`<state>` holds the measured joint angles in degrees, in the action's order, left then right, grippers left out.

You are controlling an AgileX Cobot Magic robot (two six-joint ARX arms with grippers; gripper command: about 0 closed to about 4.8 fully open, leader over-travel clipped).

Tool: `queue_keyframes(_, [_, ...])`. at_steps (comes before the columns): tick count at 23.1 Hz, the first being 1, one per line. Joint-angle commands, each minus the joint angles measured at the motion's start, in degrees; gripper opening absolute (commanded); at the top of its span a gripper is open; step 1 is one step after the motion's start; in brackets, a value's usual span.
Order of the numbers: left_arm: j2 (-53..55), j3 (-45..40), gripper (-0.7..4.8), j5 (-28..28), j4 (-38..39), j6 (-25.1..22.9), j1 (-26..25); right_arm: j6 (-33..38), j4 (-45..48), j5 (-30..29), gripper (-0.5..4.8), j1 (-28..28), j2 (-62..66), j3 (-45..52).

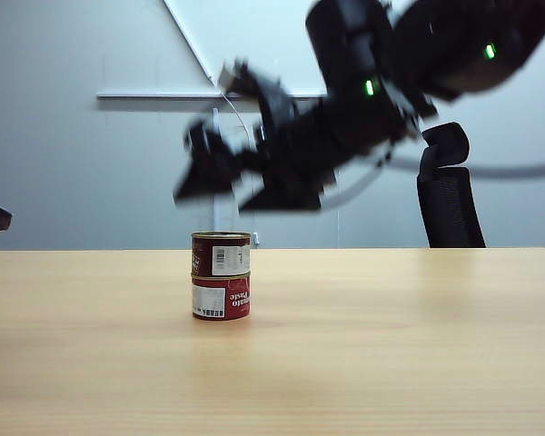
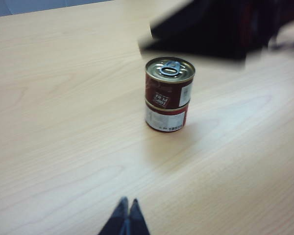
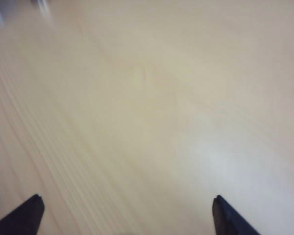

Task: Stack a can of tomatoes on the right onto the can of tomatoes on the left.

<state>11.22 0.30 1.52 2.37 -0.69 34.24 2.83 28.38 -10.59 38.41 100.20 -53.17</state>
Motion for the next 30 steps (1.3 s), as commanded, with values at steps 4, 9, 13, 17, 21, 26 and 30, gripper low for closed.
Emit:
queue_keyframes(4, [-3.82, 0.22, -0.02, -3.76, -0.70, -0.37, -15.82, 7.10, 1.46, -4.13, -0.34, -0.50, -15.69, -3.26])
queue_keyframes(9, [-9.49, 0.22, -0.02, -3.69, -0.70, -0.37, -26.53, 6.45, -0.87, -0.83, -0.06, -2.19, -25.55, -3.23])
queue_keyframes(13, [-10.91, 0.22, -0.02, -3.72, -2.71, -0.37, -29.94, 6.08, -6.38, 1.79, -0.06, -4.15, -32.13, -3.06])
queue_keyframes(17, [-10.91, 0.22, -0.02, -3.74, -2.64, -0.37, -30.16, 1.18, -13.29, 9.64, -0.06, -6.03, -41.55, 1.03])
queue_keyframes(21, [-10.91, 0.22, -0.02, -3.78, -2.43, -0.37, -30.16, 1.22, -15.06, 13.16, -0.06, -6.91, -48.78, 7.43])
queue_keyframes(26, [-10.91, 0.22, -0.02, -3.76, -2.38, -0.37, -30.16, 1.22, -18.38, 13.64, -0.05, -7.13, -53.35, 10.97])
queue_keyframes(30, [-10.91, 0.22, -0.02, -3.76, -2.38, -0.37, -30.16, 1.22, -21.03, 13.44, -0.05, -7.13, -53.22, 10.97])
